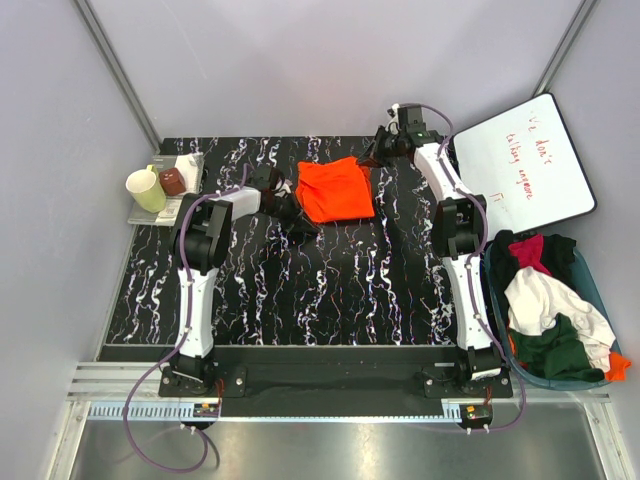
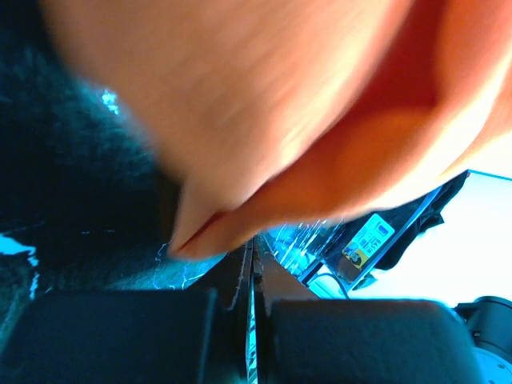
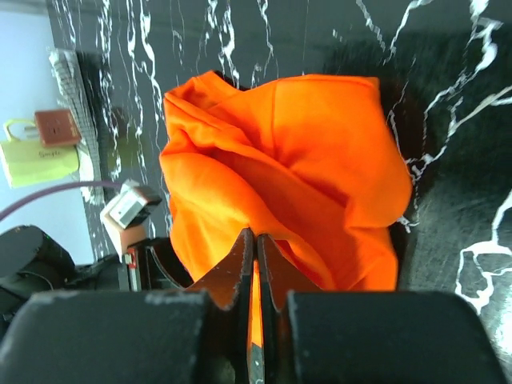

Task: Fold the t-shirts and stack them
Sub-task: Fold the tshirt

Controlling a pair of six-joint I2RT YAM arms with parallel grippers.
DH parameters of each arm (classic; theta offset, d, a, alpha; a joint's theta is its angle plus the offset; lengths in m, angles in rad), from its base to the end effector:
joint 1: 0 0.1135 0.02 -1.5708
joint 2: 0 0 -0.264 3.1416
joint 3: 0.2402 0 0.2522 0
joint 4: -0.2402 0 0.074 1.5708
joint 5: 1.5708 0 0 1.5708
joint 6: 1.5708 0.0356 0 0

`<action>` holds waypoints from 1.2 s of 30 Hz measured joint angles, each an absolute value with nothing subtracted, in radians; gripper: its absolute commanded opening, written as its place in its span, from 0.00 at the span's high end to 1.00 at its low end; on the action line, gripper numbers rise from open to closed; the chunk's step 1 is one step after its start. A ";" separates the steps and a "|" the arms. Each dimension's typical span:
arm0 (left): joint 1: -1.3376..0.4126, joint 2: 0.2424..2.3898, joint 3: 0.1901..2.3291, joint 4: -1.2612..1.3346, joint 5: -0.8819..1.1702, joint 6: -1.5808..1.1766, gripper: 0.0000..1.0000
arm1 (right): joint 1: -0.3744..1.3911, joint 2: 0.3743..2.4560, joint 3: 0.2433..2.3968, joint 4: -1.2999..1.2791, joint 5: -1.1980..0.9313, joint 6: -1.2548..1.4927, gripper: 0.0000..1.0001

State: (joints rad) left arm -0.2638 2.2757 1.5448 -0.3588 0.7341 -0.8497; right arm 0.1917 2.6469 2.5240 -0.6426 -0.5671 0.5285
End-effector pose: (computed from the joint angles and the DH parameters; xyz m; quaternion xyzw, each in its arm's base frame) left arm 0.4378 -0.1430 0.1067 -0.1799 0.8926 -0.4134 0.0046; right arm 0.5636 0.1289 0.1963 0.0400 0.8892 0.3734 0.2614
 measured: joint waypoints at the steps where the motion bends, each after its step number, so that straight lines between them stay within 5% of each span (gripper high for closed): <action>1: -0.263 2.276 1.545 -0.361 0.734 -0.850 1.00 | 0.191 2.643 2.524 -0.639 -0.559 0.529 0.94; 10: -0.260 2.276 1.548 -0.379 0.735 -0.842 1.00 | 0.180 2.640 2.518 -0.635 -0.451 0.532 0.92; 13: -0.260 2.270 1.548 -0.391 0.733 -0.822 1.00 | 0.180 2.640 2.513 -0.656 -0.400 0.531 0.57; 14: -0.259 2.263 1.546 -0.400 0.728 -0.807 0.91 | 0.180 2.640 2.513 -0.666 -0.382 0.532 0.51; 17: -0.258 2.228 1.536 -0.440 0.688 -0.756 0.33 | 0.180 2.639 2.506 -0.694 -0.331 0.516 0.32; 18: -0.258 2.209 1.534 -0.459 0.668 -0.738 0.04 | 0.180 2.636 2.495 -0.706 -0.316 0.505 0.30; 19: -0.257 2.184 1.534 -0.476 0.649 -0.725 0.01 | 0.179 2.630 2.479 -0.710 -0.300 0.498 0.28; 27: -0.247 2.077 1.680 -0.538 0.467 -0.660 0.01 | 0.178 2.424 2.262 -0.765 -0.220 0.437 0.20; 36: -0.241 2.342 1.918 -0.582 0.414 -0.659 0.01 | 0.168 2.090 2.019 -0.753 -0.170 0.387 0.17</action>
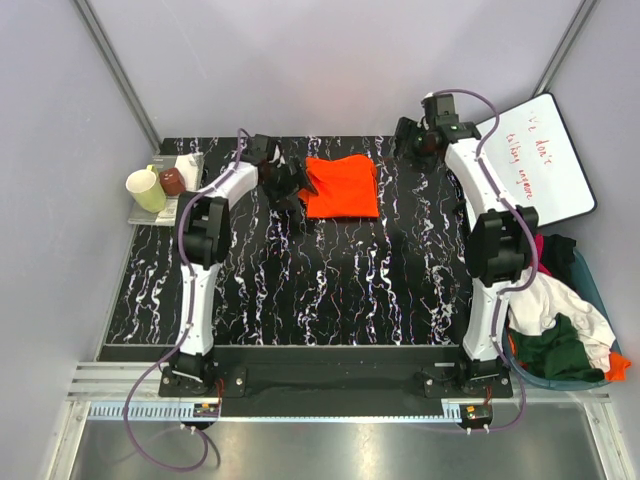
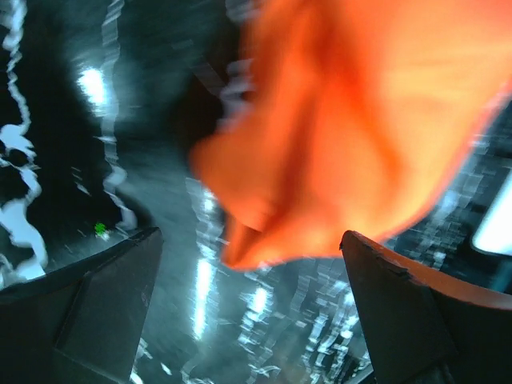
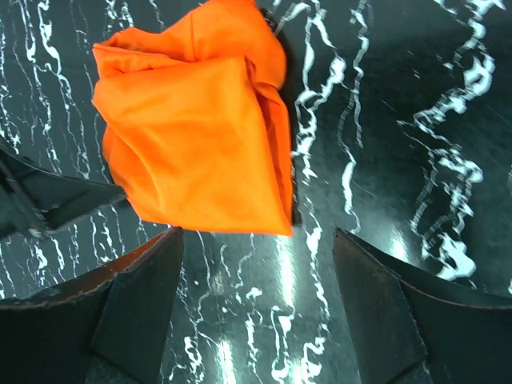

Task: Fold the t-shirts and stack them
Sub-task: Fold the tshirt

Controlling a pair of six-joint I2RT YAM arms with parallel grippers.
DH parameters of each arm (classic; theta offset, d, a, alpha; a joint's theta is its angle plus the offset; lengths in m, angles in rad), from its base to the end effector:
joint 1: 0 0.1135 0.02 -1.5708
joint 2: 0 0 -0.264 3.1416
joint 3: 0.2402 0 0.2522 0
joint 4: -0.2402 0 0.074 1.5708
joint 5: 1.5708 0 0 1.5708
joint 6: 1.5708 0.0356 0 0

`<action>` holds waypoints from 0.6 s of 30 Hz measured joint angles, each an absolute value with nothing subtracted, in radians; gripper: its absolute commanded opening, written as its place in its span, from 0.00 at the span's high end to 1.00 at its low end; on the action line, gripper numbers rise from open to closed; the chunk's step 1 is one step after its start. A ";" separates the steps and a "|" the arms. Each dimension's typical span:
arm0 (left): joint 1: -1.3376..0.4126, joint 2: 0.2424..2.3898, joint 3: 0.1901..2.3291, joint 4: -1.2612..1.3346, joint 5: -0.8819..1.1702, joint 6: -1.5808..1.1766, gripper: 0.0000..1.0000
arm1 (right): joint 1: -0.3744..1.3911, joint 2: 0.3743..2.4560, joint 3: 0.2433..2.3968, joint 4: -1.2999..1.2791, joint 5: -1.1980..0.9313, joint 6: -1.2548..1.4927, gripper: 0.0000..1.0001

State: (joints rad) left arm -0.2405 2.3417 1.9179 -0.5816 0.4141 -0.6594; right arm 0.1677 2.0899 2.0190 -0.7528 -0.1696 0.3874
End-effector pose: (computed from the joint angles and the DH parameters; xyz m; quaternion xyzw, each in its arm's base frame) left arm 0.4910 -0.1352 0.1668 -0.1393 0.9312 -0.2965 0.1600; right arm 0.4660 0.0850 0.3052 0.0710 0.9255 0.1755 0.3281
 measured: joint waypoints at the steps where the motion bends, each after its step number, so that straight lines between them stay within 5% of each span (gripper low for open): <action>1: -0.239 2.360 1.925 -0.585 0.442 -0.677 0.01 | 0.164 2.072 2.001 -0.753 -0.165 0.385 0.17; 7: -0.248 2.391 2.004 -0.609 0.417 -0.669 0.05 | 0.135 2.032 1.953 -0.755 -0.146 0.380 0.14; 10: -0.268 2.431 2.056 -0.619 0.425 -0.669 0.33 | 0.124 2.021 1.951 -0.756 -0.141 0.380 0.14; 11: -0.280 2.447 2.080 -0.619 0.424 -0.664 0.65 | 0.121 2.014 1.950 -0.756 -0.140 0.381 0.14; 13: -0.302 2.477 2.105 -0.617 0.429 -0.673 0.95 | 0.114 1.995 1.943 -0.758 -0.140 0.381 0.13; 18: -0.344 2.512 2.104 -0.599 0.475 -0.688 1.00 | 0.105 1.941 1.914 -0.762 -0.140 0.381 0.13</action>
